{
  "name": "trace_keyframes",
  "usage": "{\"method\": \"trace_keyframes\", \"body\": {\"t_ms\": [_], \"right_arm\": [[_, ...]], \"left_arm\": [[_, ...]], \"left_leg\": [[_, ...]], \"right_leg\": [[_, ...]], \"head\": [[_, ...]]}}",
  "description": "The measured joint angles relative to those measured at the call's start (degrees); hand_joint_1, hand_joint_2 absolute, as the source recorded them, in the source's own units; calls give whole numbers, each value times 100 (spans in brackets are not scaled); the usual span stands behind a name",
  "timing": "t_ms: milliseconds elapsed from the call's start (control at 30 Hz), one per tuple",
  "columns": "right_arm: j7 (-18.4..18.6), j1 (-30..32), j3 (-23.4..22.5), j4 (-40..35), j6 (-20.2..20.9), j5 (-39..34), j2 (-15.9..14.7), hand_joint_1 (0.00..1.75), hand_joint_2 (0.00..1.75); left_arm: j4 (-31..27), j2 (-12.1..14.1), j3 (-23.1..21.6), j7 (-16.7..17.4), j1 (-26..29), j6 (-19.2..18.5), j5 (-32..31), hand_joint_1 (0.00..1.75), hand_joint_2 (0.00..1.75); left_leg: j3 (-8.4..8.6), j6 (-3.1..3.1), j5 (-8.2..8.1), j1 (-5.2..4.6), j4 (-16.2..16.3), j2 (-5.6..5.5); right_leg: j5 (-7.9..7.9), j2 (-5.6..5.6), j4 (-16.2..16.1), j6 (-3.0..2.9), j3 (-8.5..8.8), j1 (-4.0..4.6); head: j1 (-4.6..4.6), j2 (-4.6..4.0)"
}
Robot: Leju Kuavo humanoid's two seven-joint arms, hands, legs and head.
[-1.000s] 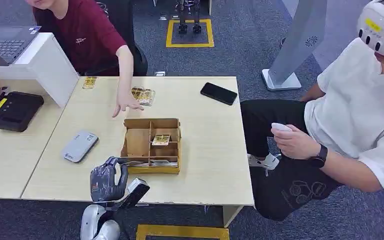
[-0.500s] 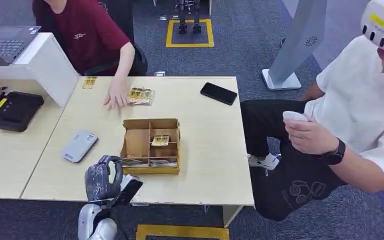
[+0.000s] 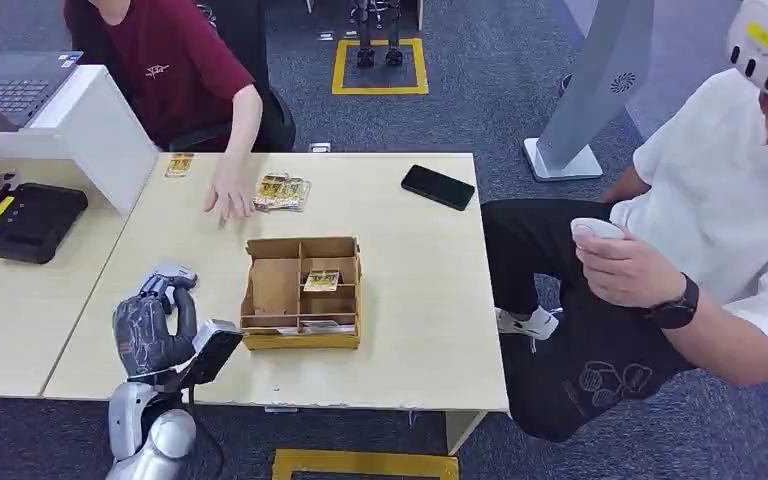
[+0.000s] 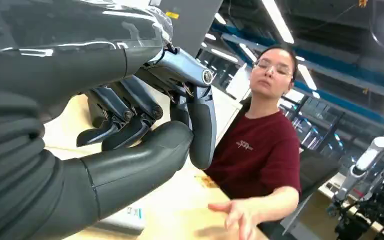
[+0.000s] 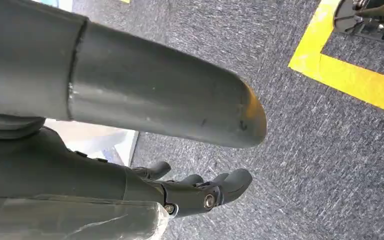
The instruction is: Pass the card to the sensor for recognition and then transmit it.
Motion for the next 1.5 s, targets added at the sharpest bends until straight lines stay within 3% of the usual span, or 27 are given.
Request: {"method": "trace_keyframes", "body": {"t_ms": [233,267,300,333,633,900,1167,1367,1500], "right_arm": [[-17,1,0,0,-2,-11,0,0,0],[9,1,0,0,-2,-11,0,0,0],[20,1,0,0,-2,-20,0,0,0],[26,1,0,0,-2,-26,0,0,0],[26,1,-31,0,-4,-92,0,0,0],[15,27,-98,0,-59,-210,0,0,0],[83,-10,-278,0,-74,-407,-9,0,0],[37,1,-365,0,-72,-452,-26,0,0],[77,-7,-389,-2,-57,-452,-48,0,0]], "left_arm": [[-109,111,0,68,-52,0,11,175,175],[-116,120,0,68,-54,0,11,145,175],[-136,127,0,68,-54,0,15,61,175],[-147,133,2,68,-57,0,15,0,175],[-538,140,-118,-190,118,-265,168,0,175],[-1437,254,-488,-680,722,-1076,1117,0,175],[-2037,406,-822,-901,888,-1440,1294,0,175],[-2378,759,-1008,-1148,1362,-1685,1079,0,175],[-2393,959,-1279,-745,1641,-1366,-399,0,175]], "left_leg": [[0,0,0,0,0,0],[0,0,0,0,0,0],[0,0,0,0,0,0],[0,0,0,0,0,0],[0,0,0,0,0,0],[-1,0,-1,0,0,1],[0,0,0,0,-1,1],[3,0,-1,0,-1,4],[-1,6,-5,0,-1,-1]], "right_leg": [[0,0,0,0,0,0],[0,0,0,0,0,0],[0,0,0,0,0,0],[0,0,0,0,0,0],[0,1,0,0,0,0],[-1,2,-1,0,-2,0],[0,0,0,0,1,0],[-1,9,0,-1,0,0],[-6,2,-1,-1,-1,0]], "head": [[0,0],[0,0],[0,0],[0,0],[0,0],[0,0],[0,0],[-2,0],[-2,0]]}}
